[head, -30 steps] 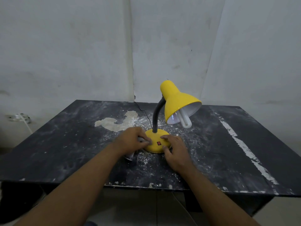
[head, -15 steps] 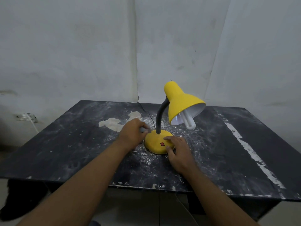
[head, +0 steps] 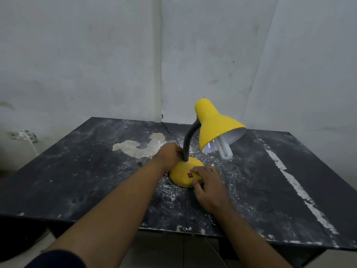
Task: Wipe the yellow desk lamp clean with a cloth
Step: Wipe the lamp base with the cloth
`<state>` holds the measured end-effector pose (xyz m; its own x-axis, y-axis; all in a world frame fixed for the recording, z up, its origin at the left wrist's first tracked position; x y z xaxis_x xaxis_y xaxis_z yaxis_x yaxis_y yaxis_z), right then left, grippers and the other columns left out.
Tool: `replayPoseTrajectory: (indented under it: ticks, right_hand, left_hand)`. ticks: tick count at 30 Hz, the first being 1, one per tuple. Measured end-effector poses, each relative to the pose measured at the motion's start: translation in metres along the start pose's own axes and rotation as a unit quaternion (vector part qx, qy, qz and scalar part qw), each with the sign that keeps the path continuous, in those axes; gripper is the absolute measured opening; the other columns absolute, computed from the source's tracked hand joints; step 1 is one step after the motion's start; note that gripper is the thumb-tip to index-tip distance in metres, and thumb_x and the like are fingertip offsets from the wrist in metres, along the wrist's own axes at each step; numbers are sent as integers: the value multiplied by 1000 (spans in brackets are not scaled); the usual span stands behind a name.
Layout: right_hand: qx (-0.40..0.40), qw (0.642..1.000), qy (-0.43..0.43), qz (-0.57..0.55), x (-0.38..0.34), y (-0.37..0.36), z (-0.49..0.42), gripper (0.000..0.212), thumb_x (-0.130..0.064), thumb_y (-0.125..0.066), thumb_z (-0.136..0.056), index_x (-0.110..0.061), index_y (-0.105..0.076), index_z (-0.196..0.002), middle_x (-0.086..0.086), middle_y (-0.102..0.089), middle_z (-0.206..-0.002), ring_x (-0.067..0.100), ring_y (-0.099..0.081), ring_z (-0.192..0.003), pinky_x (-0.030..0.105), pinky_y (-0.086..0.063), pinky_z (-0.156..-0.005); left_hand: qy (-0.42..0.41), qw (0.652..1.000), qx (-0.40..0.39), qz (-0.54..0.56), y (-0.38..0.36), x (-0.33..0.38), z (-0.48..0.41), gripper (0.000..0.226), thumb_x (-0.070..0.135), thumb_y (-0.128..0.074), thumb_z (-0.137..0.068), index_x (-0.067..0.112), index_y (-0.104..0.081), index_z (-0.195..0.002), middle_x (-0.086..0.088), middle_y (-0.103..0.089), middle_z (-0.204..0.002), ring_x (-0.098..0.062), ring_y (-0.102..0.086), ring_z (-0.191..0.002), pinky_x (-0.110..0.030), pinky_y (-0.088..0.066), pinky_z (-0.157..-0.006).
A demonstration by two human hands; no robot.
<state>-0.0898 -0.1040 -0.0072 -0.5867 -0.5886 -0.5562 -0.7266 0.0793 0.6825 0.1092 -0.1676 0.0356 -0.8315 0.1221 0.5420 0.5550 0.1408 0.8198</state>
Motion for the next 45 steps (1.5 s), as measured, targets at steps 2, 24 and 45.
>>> replayPoseTrajectory:
  ticks: [2,24,45]
  right_hand:
    - [-2,1000,-8,2,3,-1,0,34,-26,-62,-94,-28,-69,-128,-11,-61,-122,7,-49,-119,39,-54,-95]
    - [-12,999,-33,8,-4,3,1,44,-25,-68,-97,-22,-60,-140,7,-64,-133,22,-53,-125,43,-52,-98]
    - [-17,961,-71,-267,-69,3,23,24,-30,-56,-112,-28,-79,-107,-6,-80,-97,13,-75,-91,37,-59,-80]
  left_hand:
    - [-5,1000,-11,4,-1,-1,-5,26,6,-58,-103,8,-82,-115,-17,-76,-116,-34,-69,-107,-46,-56,-96]
    - [-17,999,35,10,16,-21,104,20,36,-72,-101,25,-85,-112,10,-79,-85,2,-68,-68,-21,-51,-64]
    - [230,877,124,404,-6,37,114,48,58,-59,-85,13,-69,-99,-10,-76,-100,-29,-72,-92,-45,-55,-82]
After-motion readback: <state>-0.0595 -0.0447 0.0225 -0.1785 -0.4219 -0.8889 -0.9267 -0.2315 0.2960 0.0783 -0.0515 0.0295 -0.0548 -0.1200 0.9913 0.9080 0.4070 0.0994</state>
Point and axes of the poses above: each hand's wrist, its own z-axis away from the middle knuckle, its own y-axis out of the back of the hand, x = y × z, the point moved 5 cm from there along -z, towards the middle knuckle
